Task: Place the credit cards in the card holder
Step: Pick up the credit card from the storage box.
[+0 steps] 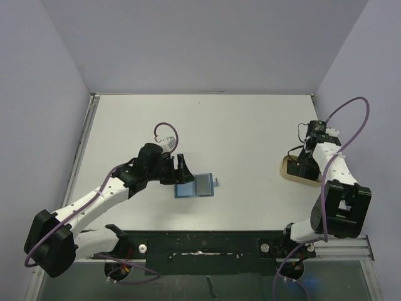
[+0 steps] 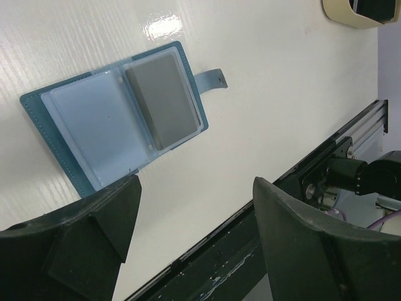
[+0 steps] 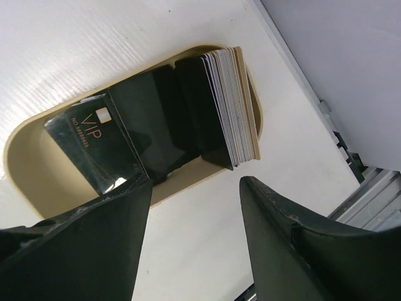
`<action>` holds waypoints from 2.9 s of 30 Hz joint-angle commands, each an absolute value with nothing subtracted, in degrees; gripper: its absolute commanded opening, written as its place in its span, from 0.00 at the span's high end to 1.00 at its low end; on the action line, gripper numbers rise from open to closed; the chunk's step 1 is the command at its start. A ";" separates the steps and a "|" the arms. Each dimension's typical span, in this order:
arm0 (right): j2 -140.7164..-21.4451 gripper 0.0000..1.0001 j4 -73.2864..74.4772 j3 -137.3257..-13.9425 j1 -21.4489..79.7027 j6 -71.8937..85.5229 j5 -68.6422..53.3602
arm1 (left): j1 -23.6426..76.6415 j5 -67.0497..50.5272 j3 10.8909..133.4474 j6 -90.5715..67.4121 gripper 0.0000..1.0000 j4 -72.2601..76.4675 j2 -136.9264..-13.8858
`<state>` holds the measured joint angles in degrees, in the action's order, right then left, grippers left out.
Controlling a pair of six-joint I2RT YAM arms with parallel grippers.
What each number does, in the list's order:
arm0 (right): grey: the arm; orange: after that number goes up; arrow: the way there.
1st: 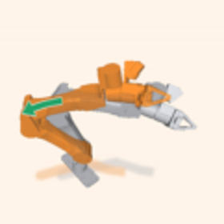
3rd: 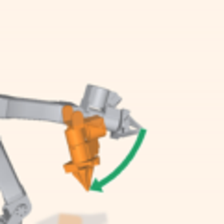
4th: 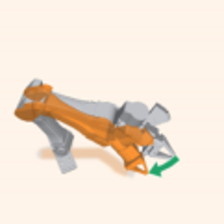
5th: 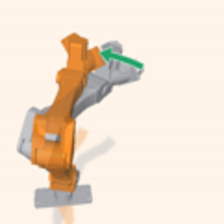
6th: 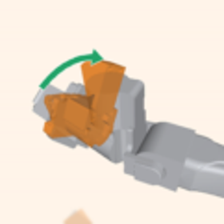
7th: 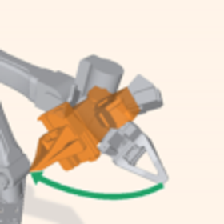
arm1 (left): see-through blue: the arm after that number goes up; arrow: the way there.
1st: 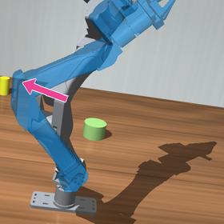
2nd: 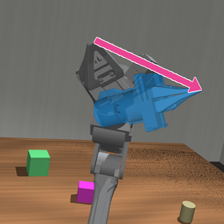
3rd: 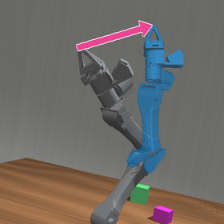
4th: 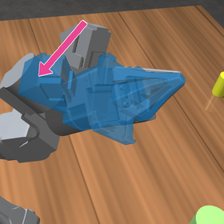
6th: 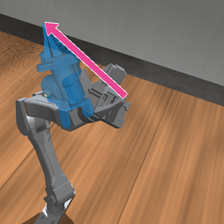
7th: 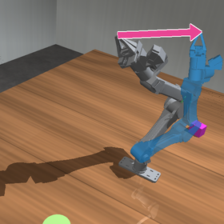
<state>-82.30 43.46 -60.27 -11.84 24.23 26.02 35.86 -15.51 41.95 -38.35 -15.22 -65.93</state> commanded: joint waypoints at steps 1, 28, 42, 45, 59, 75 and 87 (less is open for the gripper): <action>-85.71 0.41 41.22 -62.66 -12.59 22.97 29.17 | 35.49 -16.27 44.12 -37.43 0.28 -14.57 -64.82; -94.97 0.52 39.02 -64.69 -17.67 21.10 33.38 | 35.25 -18.03 43.38 -37.89 0.29 -12.28 -67.76; -93.81 0.69 39.65 -64.67 -17.66 21.11 34.47 | 34.48 -18.45 43.16 -37.35 0.28 -12.66 -67.41; -93.65 0.71 39.87 -64.84 -17.64 21.09 34.56 | 34.49 -18.48 43.24 -37.35 0.29 -12.61 -67.46; -93.43 0.67 39.94 -65.21 -17.64 20.84 34.25 | 34.48 -18.63 43.09 -37.43 0.29 -12.30 -67.68; -93.40 0.68 40.29 -65.70 -17.62 20.55 34.02 | 34.49 -18.71 43.25 -37.44 0.29 -12.25 -67.41; -93.52 0.61 40.24 -65.61 -17.55 20.39 33.90 | 34.48 -18.77 43.19 -37.52 0.29 -12.30 -67.31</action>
